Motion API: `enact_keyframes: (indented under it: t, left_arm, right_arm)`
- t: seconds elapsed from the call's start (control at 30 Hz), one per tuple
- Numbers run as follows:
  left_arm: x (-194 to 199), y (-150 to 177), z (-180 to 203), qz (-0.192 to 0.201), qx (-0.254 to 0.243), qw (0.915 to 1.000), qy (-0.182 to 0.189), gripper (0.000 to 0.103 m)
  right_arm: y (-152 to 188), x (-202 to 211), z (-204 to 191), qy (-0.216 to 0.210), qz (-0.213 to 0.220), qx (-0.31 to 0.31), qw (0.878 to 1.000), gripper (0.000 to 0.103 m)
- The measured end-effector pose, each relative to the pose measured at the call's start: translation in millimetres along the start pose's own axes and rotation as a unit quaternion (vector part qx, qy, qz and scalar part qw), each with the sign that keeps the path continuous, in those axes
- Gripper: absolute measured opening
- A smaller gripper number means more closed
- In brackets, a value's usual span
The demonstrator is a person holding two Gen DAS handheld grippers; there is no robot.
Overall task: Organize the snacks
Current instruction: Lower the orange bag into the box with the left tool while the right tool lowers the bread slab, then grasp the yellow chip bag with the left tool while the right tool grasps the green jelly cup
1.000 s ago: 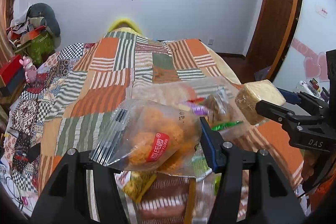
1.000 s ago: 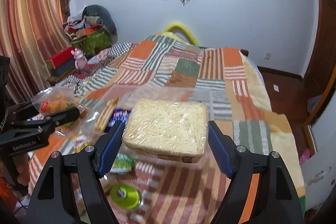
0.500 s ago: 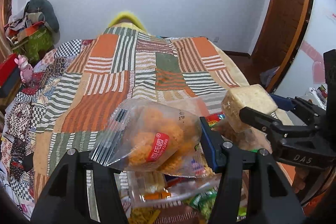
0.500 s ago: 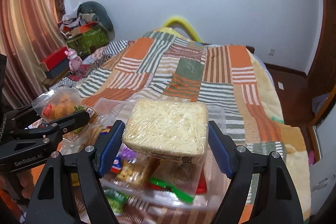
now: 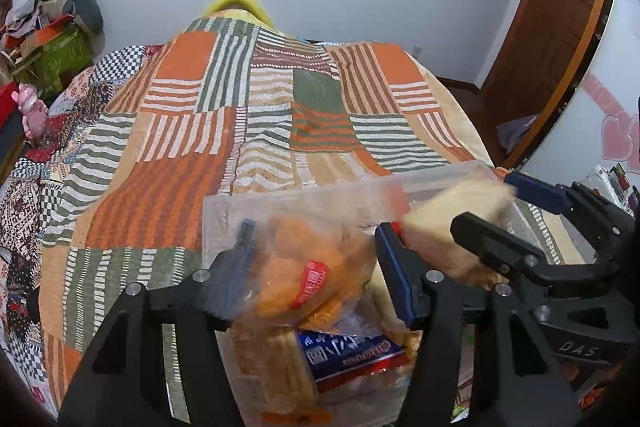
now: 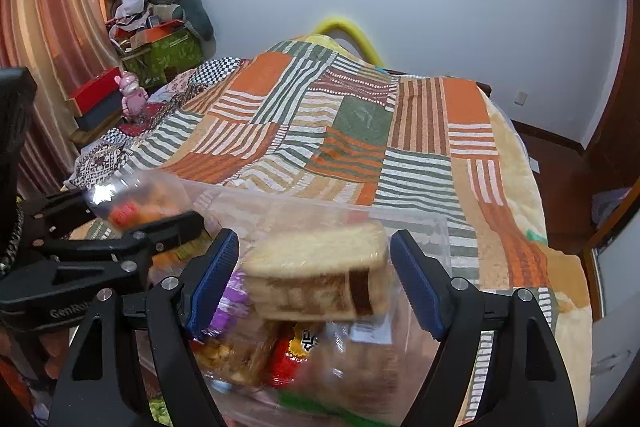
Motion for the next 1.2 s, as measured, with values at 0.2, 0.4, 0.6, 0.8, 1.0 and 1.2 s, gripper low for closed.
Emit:
enact_keyframes:
  t: [0.2,0.4,0.6,0.8,1.0,1.2]
  left_arm:
    - [27,0,2,0.018,-0.005,0.9998,0.002,0.064]
    - [70,7,-5,0.043,-0.007,0.9990,-0.003,0.070]
    - [102,34,-27,0.043,-0.011,0.9987,-0.024,0.078]
    - [100,79,-49,0.006,-0.019,0.9984,-0.053,0.080]
    - [77,121,-67,-0.035,0.002,0.9974,-0.062,0.080]
    - [50,139,-76,-0.067,0.029,0.9960,-0.052,0.080]
  right_arm:
    - [-1,23,-4,-0.009,0.016,0.002,1.000,0.076]
    - [6,53,-12,-0.012,0.033,0.015,0.999,0.076]
    - [25,75,-19,-0.016,0.035,0.022,0.999,0.076]
    - [55,76,-23,-0.019,0.009,0.020,1.000,0.076]
    - [90,65,-25,-0.025,-0.036,-0.001,0.999,0.076]
    - [111,60,-31,-0.034,-0.060,-0.011,0.998,0.076]
Point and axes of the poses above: each gripper's, at about its wrist camera, not at the fingertips, and x roughly against the way its jaws point, z to its right, y to its underside, the point moved 2 cm from there along -x, roughly the way its jaws point, and after that the axes turned 5 degrees about -y, right-handed, at the moved point
